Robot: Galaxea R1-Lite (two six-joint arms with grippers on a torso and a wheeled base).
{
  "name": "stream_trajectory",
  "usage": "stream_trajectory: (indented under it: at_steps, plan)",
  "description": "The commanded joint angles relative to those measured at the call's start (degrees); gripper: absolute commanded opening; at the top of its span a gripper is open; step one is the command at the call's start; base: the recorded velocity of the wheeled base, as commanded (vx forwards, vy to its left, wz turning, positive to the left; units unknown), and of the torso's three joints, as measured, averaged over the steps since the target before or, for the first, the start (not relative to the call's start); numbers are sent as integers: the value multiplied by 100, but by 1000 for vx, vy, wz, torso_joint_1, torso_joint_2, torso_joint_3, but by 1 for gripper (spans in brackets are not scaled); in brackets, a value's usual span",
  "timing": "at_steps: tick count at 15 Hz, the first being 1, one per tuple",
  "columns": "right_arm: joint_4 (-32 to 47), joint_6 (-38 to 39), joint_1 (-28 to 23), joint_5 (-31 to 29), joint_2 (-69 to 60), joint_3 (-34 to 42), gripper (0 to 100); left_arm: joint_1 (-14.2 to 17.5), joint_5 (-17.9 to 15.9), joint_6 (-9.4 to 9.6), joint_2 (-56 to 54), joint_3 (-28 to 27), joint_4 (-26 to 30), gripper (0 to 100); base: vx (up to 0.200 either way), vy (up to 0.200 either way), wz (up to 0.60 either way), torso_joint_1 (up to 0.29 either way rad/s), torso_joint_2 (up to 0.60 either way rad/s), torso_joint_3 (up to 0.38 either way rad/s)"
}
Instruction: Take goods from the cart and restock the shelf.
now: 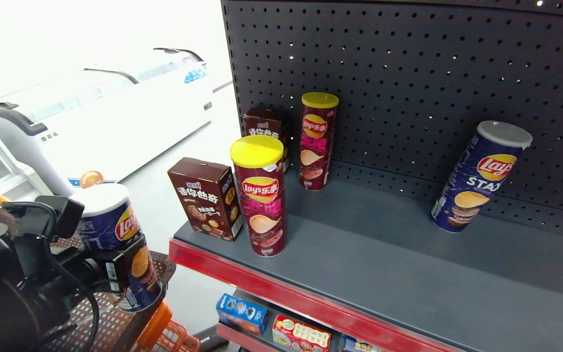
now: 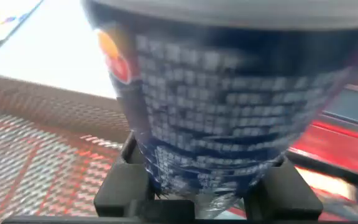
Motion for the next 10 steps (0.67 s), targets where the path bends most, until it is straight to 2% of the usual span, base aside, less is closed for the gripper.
stream_trajectory:
  at_steps: [1,4,7,8,9,10]
  plan:
    - [-1,-4,2,-2,2,-9,100,-456,-62,4,-962,-109,386,0,0,0,0,0,0,0]
    - [-1,-4,2,-2,2,-9,100,-895,-27,4,-1313,-320,773,0,0,0,0,0,0,0]
    - [-1,-4,2,-2,2,-9,100,-939,-53,31,-1357,-487,808,0,0,0,0,0,0,0]
    - [-1,-4,2,-2,2,-9,100,-1150,-53,163,-1349,-513,808,0,0,0,0,0,0,0]
    - [-1,-4,2,-2,2,0,100,-1194,-35,250,-1331,-522,782,0,0,0,0,0,0,0]
    - [-1,-4,2,-2,2,-9,100,-1309,-176,435,-1340,-566,782,0,0,0,0,0,0,0]
